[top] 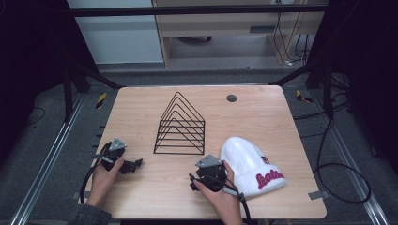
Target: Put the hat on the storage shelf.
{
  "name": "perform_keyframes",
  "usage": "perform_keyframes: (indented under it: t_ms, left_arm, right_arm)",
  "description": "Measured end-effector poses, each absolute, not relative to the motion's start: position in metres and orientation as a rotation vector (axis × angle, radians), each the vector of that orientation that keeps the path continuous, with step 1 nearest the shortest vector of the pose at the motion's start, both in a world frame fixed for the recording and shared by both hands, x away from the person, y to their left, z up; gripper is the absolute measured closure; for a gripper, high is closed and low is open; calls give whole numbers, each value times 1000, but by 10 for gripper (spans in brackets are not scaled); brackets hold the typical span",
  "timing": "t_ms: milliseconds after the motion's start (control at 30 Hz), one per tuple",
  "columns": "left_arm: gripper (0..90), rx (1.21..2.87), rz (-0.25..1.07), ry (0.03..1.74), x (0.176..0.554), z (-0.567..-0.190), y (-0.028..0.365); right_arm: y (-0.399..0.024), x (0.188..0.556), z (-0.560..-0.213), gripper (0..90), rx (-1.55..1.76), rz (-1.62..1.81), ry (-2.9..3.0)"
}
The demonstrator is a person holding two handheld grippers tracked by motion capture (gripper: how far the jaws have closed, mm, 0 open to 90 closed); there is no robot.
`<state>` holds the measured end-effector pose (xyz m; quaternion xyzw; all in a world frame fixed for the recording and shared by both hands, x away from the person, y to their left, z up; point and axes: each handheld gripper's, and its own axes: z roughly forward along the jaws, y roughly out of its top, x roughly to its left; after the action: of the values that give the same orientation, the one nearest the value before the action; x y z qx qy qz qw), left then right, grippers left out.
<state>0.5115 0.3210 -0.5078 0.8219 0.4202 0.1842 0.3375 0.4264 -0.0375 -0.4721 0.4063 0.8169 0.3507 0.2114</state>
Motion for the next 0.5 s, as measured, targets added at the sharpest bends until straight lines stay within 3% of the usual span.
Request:
perform_keyframes:
  t_ms: [267,500]
  left_arm:
    - [0,2141,481,1095,511,-508,321]
    - [0,2142,481,1095,512,-508,321]
  right_arm:
    - [-89,442,-440,225,1146,903,2290]
    - [-133,480,-427,314,1214,785,2331]
